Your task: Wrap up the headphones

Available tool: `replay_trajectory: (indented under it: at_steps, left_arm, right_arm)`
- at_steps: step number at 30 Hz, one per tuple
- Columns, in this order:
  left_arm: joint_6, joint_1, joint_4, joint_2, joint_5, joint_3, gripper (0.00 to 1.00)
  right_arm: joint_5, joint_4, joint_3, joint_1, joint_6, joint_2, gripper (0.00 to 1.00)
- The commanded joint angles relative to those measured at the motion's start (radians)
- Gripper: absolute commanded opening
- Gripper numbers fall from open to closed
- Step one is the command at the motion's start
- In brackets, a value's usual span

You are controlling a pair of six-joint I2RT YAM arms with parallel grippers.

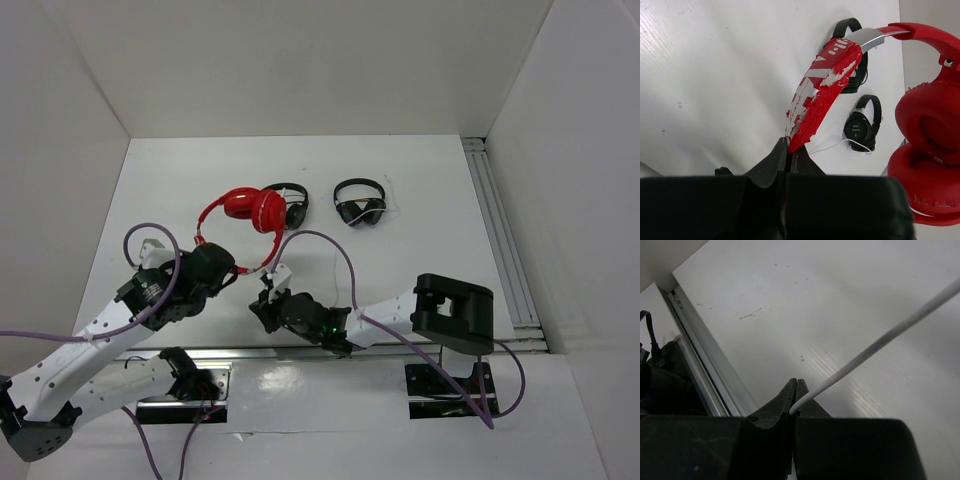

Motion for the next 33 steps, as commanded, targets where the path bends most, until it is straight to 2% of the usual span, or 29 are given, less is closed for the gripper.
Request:
replay_trajectory:
  at_steps: [1,5,11,15,16,22,27,33]
  left_arm:
    - [-0.246,0.000,0.114,-0.012,-0.060,0.040,0.00]
    - [-0.207,0.000,0.114,-0.012,-0.060,0.040,0.00]
    - [-0.118,0.000,0.094,0.046,-0.080,0.073,0.00]
    - [0.030,0.021,0.076,0.112,-0.080,0.150,0.00]
    - [0.106,0.036,0.076,0.125,-0.080,0.164,0.00]
    - [0.369,0.036,0.097,0.158,-0.091,0.212,0.00]
    - [0.478,0.036,0.097,0.158,-0.091,0.199,0.00]
    - [0.581,0.036,0.097,0.192,-0.024,0.169,0.00]
  right_arm:
    - [-0.077,-0.014,0.050,0.013,-0.048,0.023,0.00]
    - [-0.077,-0.023,0.041,0.013,-0.066,-0.008,0.00]
    - [-0.213,-0.107,0.079,0.013,-0.166,-0.029,0.00]
    - [-0.286,-0.147,0.070,0.013,-0.235,-0.074,0.00]
    - [-0.296,-0.147,0.060,0.013,-0.258,-0.086,0.00]
    - [-0.310,-0.214,0.030,0.013,-0.327,-0.187,0.00]
    - [-0.369,-0.302,0.039,0.013,-0.353,-0.253,0.00]
    - [-0.346,-0.366,0.069,0.013,-0.364,-0.290,0.03]
